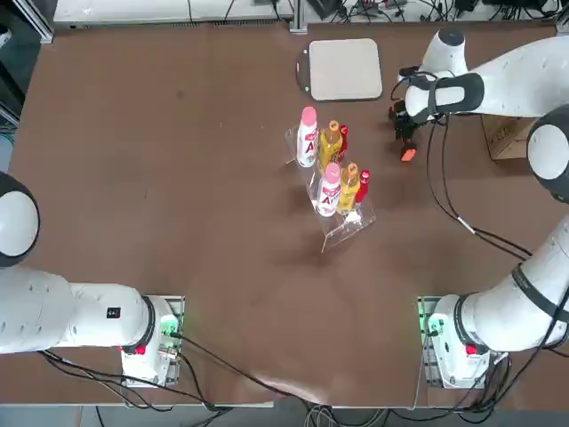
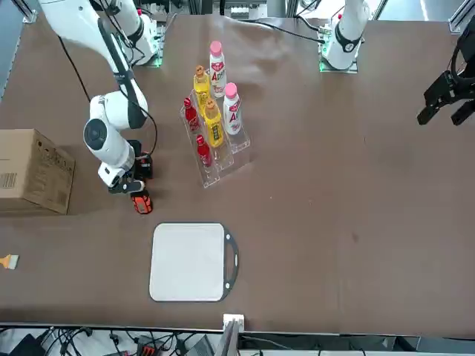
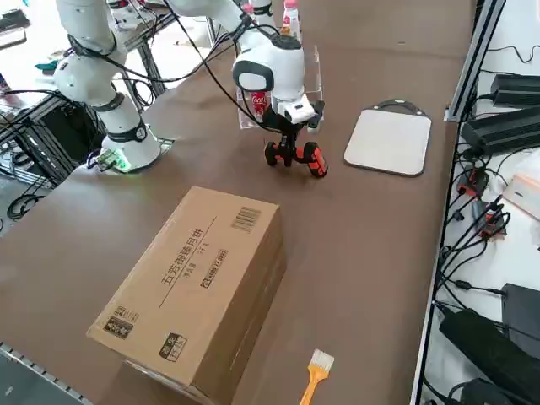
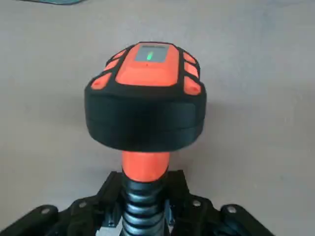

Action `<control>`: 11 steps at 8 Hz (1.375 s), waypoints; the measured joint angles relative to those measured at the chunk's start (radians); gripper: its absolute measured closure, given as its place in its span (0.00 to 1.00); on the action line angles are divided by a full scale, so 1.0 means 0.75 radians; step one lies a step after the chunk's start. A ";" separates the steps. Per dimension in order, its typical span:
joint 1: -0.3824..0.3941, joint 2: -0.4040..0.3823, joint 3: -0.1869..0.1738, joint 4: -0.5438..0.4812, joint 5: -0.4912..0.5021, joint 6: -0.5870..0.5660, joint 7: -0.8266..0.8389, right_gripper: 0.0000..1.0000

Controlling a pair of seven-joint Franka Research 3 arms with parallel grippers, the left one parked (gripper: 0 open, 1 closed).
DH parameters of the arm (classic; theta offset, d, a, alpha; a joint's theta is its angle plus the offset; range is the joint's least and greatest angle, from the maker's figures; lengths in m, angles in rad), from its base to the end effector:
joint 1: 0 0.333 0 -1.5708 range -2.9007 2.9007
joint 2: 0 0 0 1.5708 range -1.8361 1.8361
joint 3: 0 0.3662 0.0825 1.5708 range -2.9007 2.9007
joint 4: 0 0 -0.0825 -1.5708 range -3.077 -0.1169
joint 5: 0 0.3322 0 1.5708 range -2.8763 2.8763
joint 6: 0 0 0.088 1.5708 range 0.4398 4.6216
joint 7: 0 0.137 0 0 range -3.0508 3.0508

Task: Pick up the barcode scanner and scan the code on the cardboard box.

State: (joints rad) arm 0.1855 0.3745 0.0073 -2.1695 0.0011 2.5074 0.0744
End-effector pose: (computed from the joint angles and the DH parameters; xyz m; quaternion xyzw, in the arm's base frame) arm 0.5386 0.1050 0.2753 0.9981 0.0585 -0.0184 0.0008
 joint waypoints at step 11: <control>-0.551 -0.574 -0.058 0.152 -0.004 -0.590 -0.473 0.56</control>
State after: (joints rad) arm -0.2274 -0.0561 -0.0361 -2.0552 -0.0020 2.0646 -0.2805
